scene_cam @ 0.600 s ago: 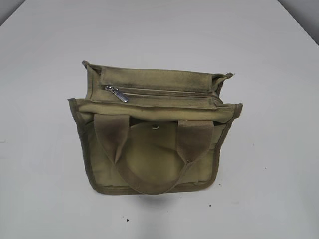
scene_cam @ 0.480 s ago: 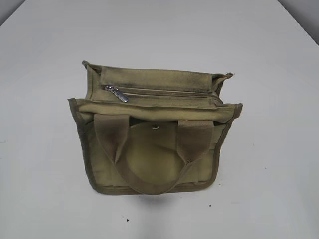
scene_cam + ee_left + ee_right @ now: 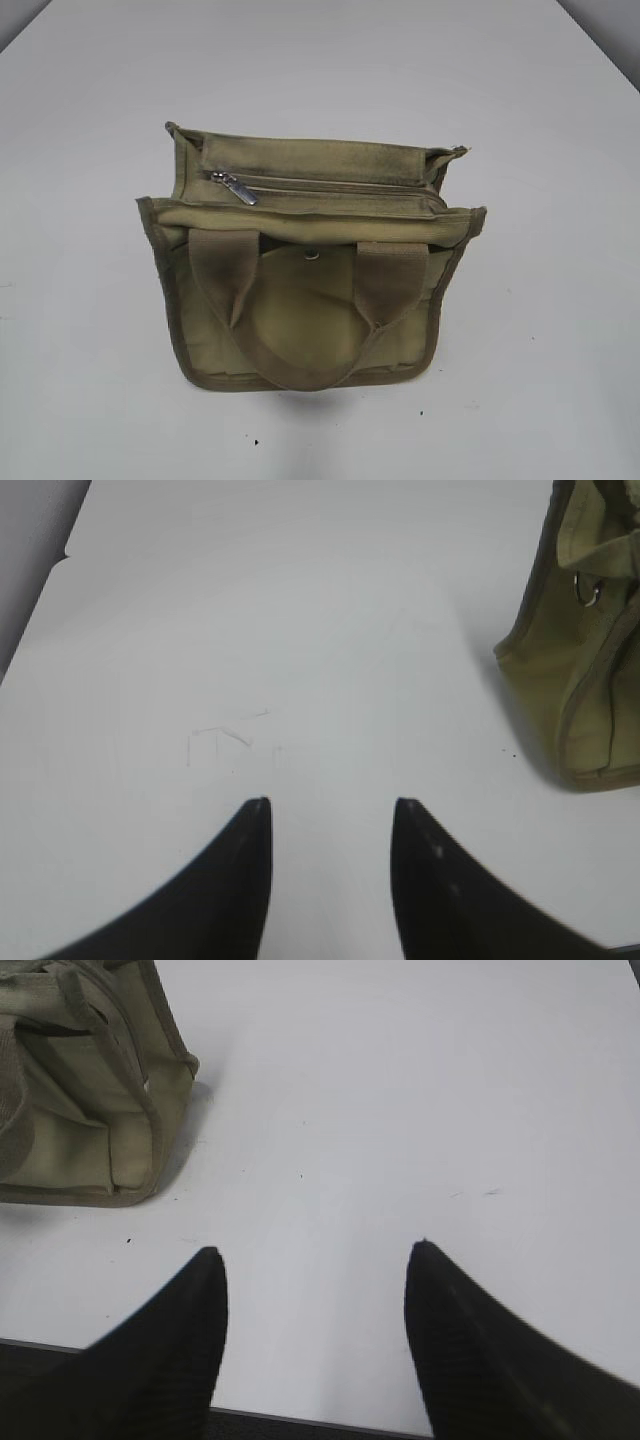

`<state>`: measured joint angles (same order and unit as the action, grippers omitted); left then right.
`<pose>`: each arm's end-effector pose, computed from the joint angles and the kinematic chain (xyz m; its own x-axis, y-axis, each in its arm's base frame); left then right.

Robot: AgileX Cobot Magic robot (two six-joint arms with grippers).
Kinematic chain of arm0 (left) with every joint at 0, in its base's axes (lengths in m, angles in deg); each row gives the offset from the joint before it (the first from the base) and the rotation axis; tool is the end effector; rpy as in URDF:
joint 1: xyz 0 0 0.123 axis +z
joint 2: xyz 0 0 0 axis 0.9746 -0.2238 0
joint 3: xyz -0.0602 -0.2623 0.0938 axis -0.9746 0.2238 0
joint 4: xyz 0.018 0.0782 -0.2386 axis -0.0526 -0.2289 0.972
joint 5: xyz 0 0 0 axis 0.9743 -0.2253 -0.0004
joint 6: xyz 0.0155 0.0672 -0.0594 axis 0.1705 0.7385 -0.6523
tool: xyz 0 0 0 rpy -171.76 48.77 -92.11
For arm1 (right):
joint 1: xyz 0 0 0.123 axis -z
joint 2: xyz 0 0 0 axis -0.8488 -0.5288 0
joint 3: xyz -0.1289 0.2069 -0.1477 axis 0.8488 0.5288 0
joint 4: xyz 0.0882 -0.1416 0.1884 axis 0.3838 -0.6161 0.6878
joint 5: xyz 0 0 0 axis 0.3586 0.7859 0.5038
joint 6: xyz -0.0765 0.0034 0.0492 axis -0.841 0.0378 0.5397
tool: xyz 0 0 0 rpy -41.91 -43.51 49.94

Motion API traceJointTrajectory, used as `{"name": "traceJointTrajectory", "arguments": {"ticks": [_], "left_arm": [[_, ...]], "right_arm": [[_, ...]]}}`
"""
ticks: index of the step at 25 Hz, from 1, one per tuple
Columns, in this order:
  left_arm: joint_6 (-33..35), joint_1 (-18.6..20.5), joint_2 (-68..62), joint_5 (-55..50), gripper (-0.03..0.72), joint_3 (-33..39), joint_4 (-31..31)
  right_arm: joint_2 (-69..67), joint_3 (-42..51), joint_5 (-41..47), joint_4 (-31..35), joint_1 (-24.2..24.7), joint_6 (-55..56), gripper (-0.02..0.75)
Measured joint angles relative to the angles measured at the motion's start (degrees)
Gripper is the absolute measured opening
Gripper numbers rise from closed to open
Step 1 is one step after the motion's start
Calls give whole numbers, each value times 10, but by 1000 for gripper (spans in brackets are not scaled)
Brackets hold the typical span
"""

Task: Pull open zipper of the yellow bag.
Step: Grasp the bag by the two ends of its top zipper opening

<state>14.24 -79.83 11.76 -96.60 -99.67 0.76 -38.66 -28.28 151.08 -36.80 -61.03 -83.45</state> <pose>-0.0080 -0.0006 0.2821 -0.4263 0.1379 -0.8940 0.1082 0.9890 0.1010 -0.0062 0.0098 0.2709 -0.4619 -0.1666 -0.8711 -0.2159 0.9738 -0.0717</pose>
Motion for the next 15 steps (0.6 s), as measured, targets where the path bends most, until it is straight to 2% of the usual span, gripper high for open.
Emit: {"name": "traceJointTrajectory", "arguments": {"ticks": [15], "left_arm": [[0, 0, 0, 0, 312, 0, 0]], "right_arm": [[0, 0, 0, 0, 0, 0, 445]]}}
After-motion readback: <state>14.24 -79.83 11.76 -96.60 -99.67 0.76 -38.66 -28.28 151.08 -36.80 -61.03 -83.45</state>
